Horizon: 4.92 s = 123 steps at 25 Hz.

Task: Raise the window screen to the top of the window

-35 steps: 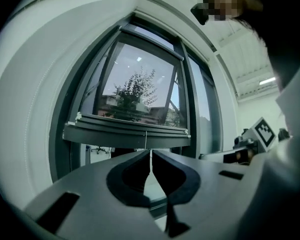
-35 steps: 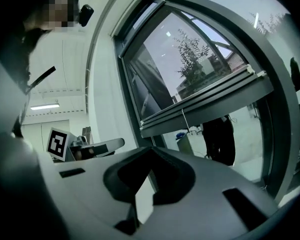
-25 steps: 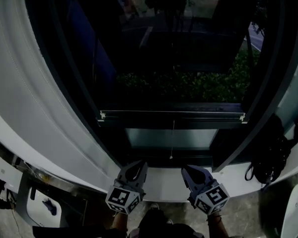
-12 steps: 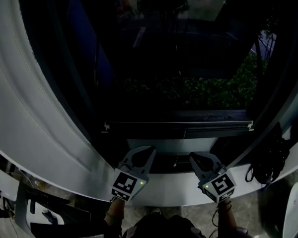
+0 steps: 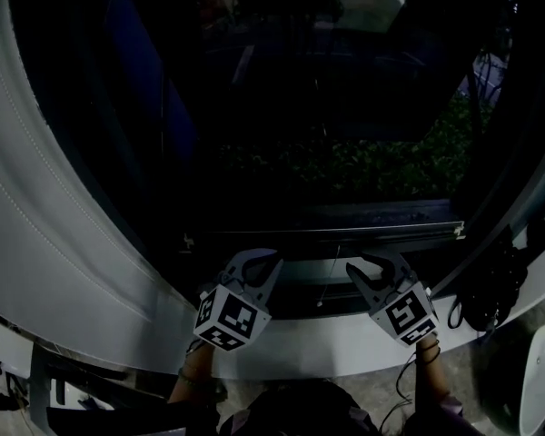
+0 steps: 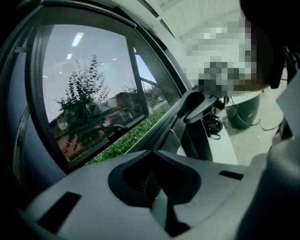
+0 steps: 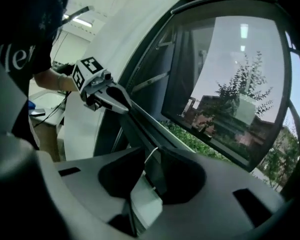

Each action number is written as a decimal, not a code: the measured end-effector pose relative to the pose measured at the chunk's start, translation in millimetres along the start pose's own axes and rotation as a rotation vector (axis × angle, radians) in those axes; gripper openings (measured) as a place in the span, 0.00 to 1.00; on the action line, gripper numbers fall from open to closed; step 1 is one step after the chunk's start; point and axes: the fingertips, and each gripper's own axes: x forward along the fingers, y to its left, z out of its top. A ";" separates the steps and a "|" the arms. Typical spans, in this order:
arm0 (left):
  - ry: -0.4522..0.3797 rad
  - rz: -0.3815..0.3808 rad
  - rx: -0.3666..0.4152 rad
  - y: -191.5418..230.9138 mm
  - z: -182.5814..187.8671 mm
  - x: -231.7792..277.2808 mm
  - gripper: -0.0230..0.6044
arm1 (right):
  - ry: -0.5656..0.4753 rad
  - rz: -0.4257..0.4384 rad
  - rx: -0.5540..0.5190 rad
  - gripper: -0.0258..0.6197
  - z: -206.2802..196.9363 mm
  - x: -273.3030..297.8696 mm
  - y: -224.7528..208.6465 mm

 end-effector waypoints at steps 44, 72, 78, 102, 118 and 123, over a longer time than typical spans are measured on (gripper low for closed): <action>0.662 -0.272 0.441 -0.2 -21.7 34.6 0.07 | 0.555 0.350 -0.403 0.08 -24.6 24.8 -24.8; 0.295 -0.009 0.421 108.8 144.4 -16.2 0.08 | 0.154 -0.002 -0.493 0.08 135.5 -33.3 -132.7; 0.218 0.069 0.434 147.6 193.0 -33.8 0.08 | 0.088 -0.081 -0.530 0.08 188.5 -48.5 -166.3; 0.169 0.238 0.562 268.2 358.5 -88.0 0.09 | -0.021 -0.291 -0.691 0.08 358.5 -100.9 -274.9; 0.156 0.384 0.573 339.8 471.3 -130.1 0.10 | -0.060 -0.408 -0.726 0.08 468.6 -144.6 -340.2; 0.179 0.413 0.557 358.3 492.8 -140.2 0.10 | -0.058 -0.449 -0.725 0.09 499.7 -152.9 -355.9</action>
